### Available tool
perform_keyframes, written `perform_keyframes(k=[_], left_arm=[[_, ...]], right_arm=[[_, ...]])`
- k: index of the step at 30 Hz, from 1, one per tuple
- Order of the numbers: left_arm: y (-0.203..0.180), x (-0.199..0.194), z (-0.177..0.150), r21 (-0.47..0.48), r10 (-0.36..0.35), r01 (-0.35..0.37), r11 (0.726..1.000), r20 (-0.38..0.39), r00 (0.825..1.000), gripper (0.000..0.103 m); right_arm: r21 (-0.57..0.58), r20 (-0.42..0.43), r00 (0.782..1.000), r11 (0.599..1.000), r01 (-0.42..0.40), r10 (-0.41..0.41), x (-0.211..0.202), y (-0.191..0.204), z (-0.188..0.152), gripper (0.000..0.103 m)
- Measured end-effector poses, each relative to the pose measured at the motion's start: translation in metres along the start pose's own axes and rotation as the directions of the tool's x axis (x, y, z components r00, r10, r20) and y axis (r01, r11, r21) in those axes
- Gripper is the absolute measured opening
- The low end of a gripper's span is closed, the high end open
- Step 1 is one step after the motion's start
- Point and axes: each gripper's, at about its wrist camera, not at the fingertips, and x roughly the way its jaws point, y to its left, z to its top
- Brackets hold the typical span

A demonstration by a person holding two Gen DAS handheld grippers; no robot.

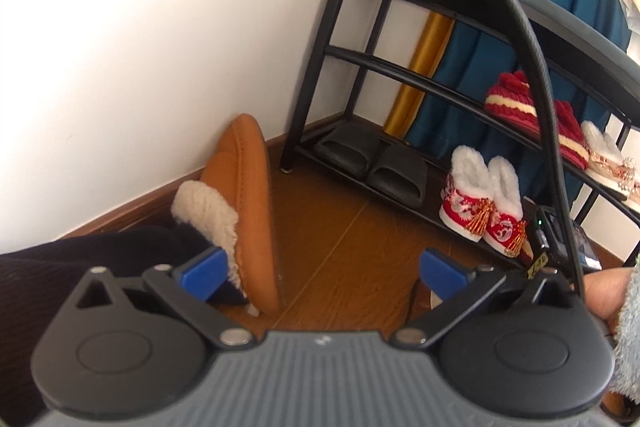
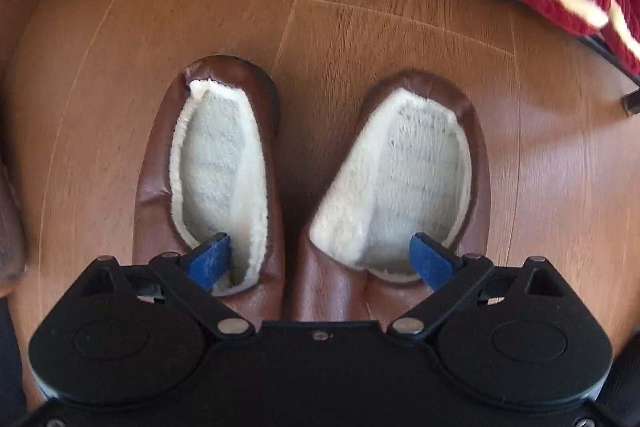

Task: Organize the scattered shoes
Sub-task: 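Close the right tool on both brown slipper heels together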

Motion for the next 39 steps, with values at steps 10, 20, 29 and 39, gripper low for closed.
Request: perform_keyframes(k=[10,20,29,39], left_arm=[[0.005,0.004,0.002,-0.031,-0.002,0.002,1.0,-0.007,1.0,0.103],[0.008,0.003,0.004,-0.05,0.002,-0.003,0.999,-0.005,1.0,0.103],[0.004,-0.004,0.003,-0.02,0.001,0.0,1.0,0.029,1.0,0.103],[0.002,-0.007,0.001,-0.012,-0.002,0.002,1.0,0.035,0.999,0.103]], right_arm=[[-0.031,-0.032,0.999,0.999,-0.021,0.02,-0.009,0.012,0.003,0.044],[-0.124,0.175,0.984,0.992,0.001,0.021,-0.039,0.033,-0.029,0.029],[-0.107,0.454,0.889,0.994,-0.015,0.062,-0.081,0.032,-0.058,0.022],[-0.005,0.407,0.907,0.993,-0.114,0.107,-0.09,0.017,-0.012,0.051]])
